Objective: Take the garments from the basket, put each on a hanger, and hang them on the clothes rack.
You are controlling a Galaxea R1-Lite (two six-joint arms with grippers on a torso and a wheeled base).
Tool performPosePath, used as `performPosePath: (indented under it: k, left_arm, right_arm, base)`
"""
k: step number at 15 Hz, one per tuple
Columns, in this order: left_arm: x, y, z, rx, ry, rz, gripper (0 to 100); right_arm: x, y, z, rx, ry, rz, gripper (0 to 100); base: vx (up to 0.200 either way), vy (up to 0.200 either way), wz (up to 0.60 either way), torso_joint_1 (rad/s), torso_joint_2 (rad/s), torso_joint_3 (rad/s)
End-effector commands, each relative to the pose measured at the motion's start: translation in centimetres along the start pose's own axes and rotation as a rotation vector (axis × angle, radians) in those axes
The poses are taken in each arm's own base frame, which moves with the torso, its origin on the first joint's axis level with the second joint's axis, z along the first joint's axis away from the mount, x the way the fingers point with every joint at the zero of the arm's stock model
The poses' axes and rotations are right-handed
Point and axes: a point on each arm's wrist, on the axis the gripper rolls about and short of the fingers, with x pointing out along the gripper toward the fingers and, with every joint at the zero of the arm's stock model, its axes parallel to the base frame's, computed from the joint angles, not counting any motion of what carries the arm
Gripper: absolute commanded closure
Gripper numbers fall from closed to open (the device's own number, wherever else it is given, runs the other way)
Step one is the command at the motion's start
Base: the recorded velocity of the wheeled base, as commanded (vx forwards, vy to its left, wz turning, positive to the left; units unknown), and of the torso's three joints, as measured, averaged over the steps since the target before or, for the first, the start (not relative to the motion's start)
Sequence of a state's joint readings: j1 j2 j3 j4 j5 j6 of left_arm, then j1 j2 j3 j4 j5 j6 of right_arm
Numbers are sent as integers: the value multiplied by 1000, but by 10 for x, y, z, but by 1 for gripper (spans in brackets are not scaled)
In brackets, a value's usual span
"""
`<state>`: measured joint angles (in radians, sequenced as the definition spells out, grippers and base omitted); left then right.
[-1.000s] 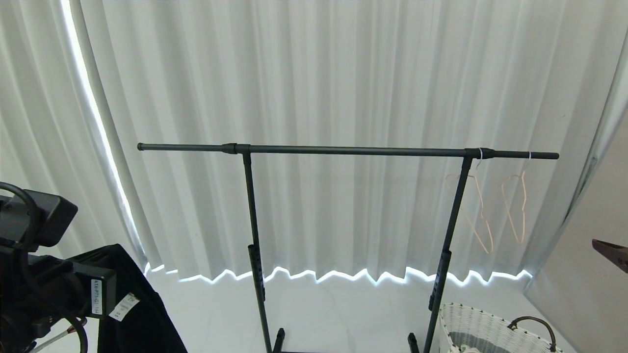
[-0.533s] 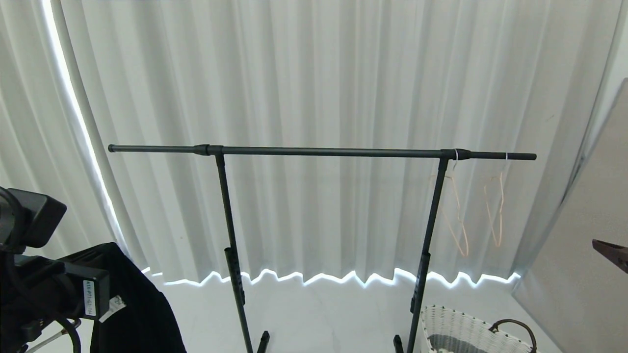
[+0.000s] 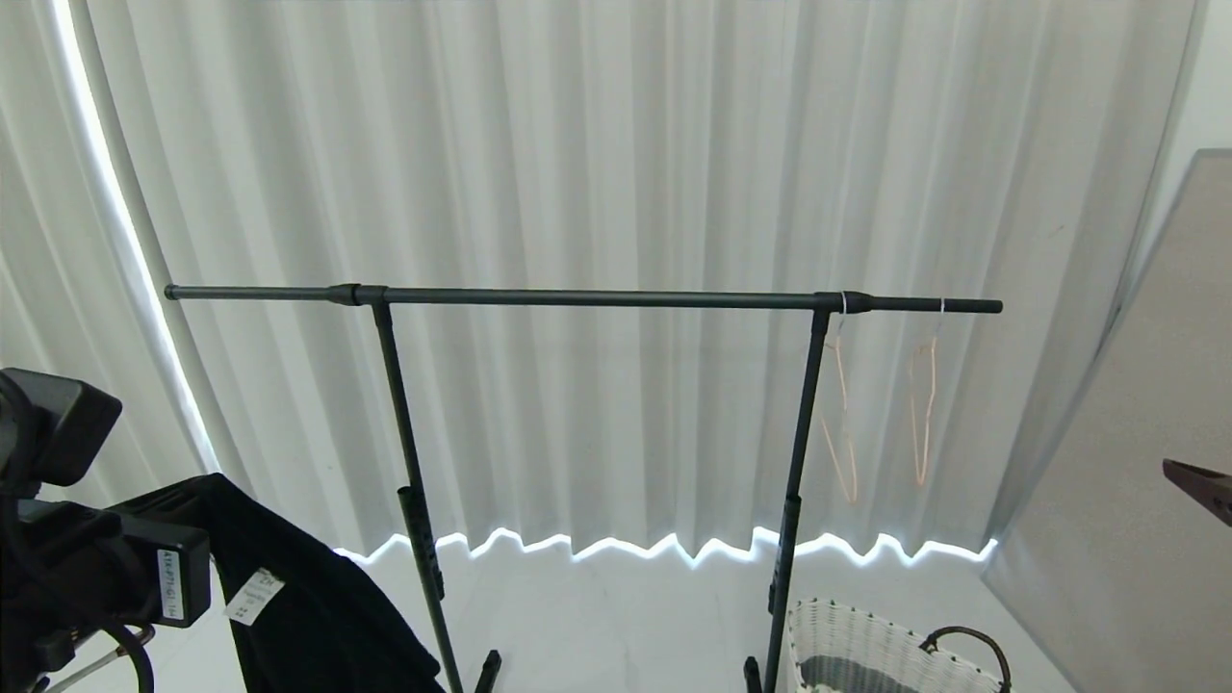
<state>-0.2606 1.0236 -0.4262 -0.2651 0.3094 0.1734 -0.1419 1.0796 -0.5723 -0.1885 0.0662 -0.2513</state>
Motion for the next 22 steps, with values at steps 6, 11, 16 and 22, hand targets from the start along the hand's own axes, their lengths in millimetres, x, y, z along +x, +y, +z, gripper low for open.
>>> performPosePath:
  k: [6,11,16,22]
  left_arm:
    - [-1,0,0,-1,-4,1,100]
    - [0,0,0,1,-1,-1,100]
    - [-1,0,2,16,-10,-1,100]
    - [-13,5,7,83,-77,17,100]
  right_arm:
    - [12,0,2,0,7,10,0]
    - [30,-2,3,2,-6,7,0]
    - [53,1,-6,10,70,33,0]
    - [96,29,-23,144,211,138,0]
  base:
    - [67,0,0,2,2,2]
    - [200,0,0,1,6,0]
    - [200,0,0,1,0,2]
    - [100,0,0,-1,1,4]
